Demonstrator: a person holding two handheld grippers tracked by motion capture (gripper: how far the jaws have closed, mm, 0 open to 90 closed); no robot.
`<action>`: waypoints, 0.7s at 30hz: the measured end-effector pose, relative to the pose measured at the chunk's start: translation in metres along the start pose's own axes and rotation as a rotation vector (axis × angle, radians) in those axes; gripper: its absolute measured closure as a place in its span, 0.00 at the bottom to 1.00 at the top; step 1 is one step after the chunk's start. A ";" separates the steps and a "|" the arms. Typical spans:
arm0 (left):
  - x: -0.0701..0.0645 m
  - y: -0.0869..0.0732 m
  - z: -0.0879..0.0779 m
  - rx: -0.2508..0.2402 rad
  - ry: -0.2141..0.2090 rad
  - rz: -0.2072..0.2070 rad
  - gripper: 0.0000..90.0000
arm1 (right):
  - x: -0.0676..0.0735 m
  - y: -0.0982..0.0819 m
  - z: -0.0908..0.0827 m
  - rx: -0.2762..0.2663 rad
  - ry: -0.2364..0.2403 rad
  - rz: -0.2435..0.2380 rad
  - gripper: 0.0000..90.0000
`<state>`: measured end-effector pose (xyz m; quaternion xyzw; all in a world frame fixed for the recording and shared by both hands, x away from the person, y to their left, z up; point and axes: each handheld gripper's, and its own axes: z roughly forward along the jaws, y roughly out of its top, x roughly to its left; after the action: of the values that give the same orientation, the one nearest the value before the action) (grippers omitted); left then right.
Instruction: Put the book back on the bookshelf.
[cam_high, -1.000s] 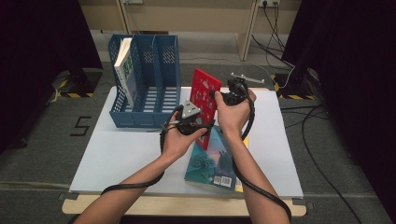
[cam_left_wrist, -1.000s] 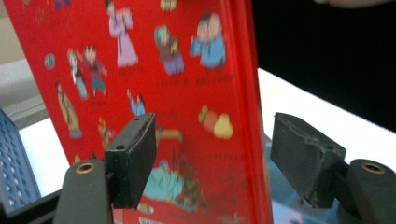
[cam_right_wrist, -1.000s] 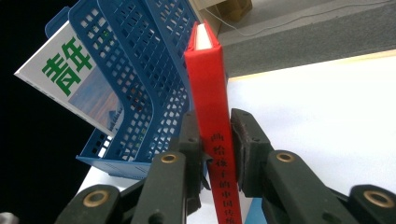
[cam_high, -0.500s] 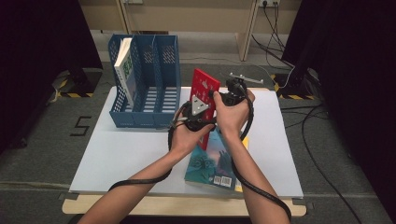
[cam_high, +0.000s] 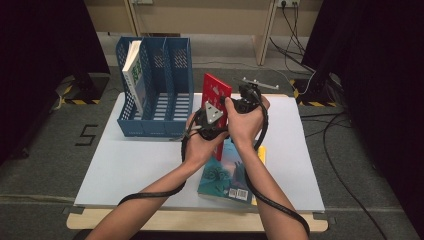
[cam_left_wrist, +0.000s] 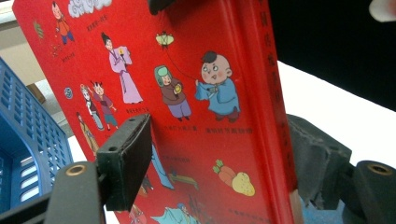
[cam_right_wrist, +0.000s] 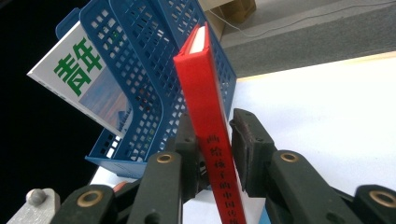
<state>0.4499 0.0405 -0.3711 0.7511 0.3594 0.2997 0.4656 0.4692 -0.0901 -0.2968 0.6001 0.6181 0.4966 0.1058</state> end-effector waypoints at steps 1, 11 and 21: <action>0.000 0.000 0.000 -0.002 0.004 -0.001 0.30 | 0.000 0.000 0.000 -0.001 0.001 0.000 0.81; 0.002 -0.004 0.001 -0.006 0.006 -0.025 0.29 | 0.001 -0.003 -0.001 -0.003 0.013 -0.015 0.80; 0.005 -0.010 -0.014 -0.039 0.007 -0.002 0.45 | 0.008 -0.005 -0.001 0.003 0.018 -0.089 0.79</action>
<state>0.4394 0.0544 -0.3748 0.7406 0.3558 0.3089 0.4790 0.4633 -0.0833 -0.2960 0.5677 0.6460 0.4956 0.1214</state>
